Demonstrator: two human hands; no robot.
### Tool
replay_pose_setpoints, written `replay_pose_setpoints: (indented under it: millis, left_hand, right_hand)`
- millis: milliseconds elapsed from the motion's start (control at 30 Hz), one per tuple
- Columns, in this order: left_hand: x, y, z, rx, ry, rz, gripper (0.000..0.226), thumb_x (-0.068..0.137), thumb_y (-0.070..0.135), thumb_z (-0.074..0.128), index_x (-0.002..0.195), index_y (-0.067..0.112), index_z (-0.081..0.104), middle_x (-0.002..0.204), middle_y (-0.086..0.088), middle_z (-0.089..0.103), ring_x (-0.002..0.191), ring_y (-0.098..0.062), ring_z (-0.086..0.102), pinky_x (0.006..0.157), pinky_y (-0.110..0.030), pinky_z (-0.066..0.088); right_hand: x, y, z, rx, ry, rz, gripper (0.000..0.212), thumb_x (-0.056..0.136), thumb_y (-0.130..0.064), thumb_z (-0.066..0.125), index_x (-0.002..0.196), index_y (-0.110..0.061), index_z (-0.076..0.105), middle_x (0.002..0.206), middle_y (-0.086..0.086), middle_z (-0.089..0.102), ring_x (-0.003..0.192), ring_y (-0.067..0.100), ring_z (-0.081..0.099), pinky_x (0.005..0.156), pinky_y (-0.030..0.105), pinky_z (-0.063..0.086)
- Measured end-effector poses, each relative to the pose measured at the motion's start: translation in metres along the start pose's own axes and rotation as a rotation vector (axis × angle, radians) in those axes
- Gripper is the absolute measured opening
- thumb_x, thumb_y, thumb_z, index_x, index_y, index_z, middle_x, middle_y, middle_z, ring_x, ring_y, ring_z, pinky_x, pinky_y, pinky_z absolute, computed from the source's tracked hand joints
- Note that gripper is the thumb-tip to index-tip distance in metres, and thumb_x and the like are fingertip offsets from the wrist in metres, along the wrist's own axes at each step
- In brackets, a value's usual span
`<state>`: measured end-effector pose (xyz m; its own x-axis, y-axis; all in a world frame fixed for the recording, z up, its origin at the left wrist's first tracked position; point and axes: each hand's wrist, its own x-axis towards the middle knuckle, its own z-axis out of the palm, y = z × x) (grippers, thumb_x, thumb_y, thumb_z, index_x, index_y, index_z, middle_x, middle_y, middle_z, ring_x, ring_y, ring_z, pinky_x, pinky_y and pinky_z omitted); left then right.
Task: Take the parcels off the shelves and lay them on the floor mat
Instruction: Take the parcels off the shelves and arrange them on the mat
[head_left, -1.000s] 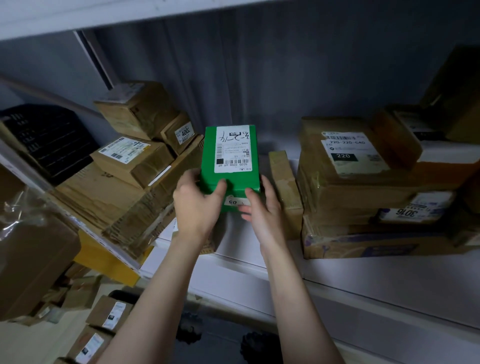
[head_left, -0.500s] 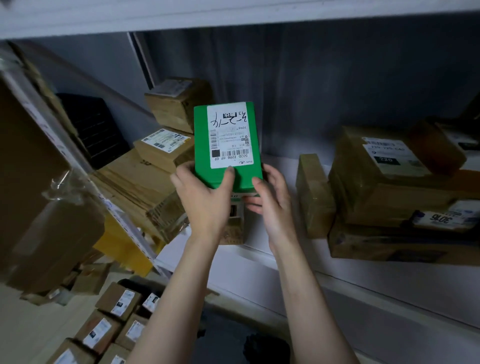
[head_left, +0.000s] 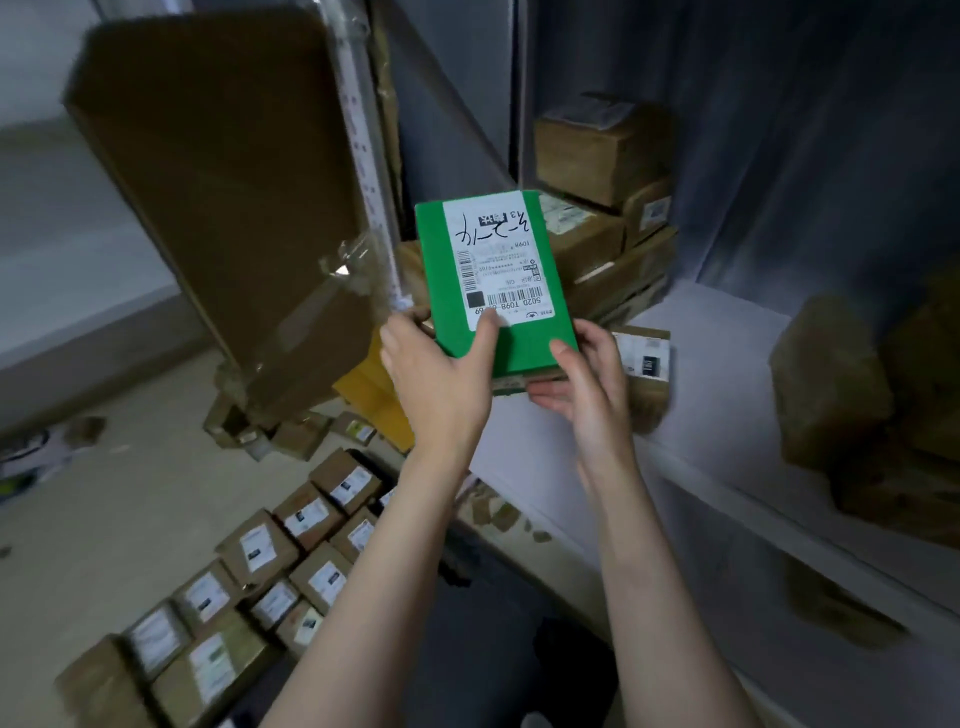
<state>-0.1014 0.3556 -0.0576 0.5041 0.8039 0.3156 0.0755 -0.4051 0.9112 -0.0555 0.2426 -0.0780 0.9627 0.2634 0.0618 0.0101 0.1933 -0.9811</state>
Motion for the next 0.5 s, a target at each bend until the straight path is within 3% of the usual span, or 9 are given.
replay_pose_setpoints:
  millis: [167, 433, 500]
  left_hand:
    - [0.001, -0.038, -0.07, 0.056, 0.114, -0.072, 0.066, 0.069, 0.07, 0.05, 0.104, 0.013, 0.046, 0.102, 0.001, 0.048, 0.101, -0.021, 0.047, 0.084, -0.032, 0.04]
    - [-0.015, -0.108, -0.166, 0.057, 0.248, -0.291, 0.064, 0.068, 0.066, 0.051, 0.102, 0.013, 0.046, 0.104, -0.001, 0.05, 0.102, -0.024, 0.05, 0.089, -0.046, 0.047]
    - [-0.021, -0.125, -0.186, 0.069, 0.269, -0.342, 0.058, 0.072, 0.062, 0.054, 0.102, 0.013, 0.046, 0.104, -0.001, 0.05, 0.102, -0.024, 0.051, 0.09, -0.046, 0.047]
  right_hand:
    - [-0.031, 0.021, 0.056, -0.002, -0.146, 0.055, 0.028, 0.082, -0.04, 0.06, 0.109, -0.034, 0.054, 0.124, 0.006, 0.063, 0.08, 0.021, 0.07, 0.064, 0.023, 0.054]
    - [-0.08, 0.065, 0.136, -0.123, -0.342, 0.189, 0.039, 0.083, -0.04, 0.062, 0.116, -0.021, 0.053, 0.108, 0.002, 0.068, 0.072, 0.018, 0.071, 0.064, 0.027, 0.057]
    - [-0.092, 0.08, 0.152, -0.156, -0.381, 0.23, 0.033, 0.089, -0.036, 0.063, 0.117, -0.022, 0.052, 0.108, 0.003, 0.068, 0.071, 0.018, 0.071, 0.065, 0.029, 0.058]
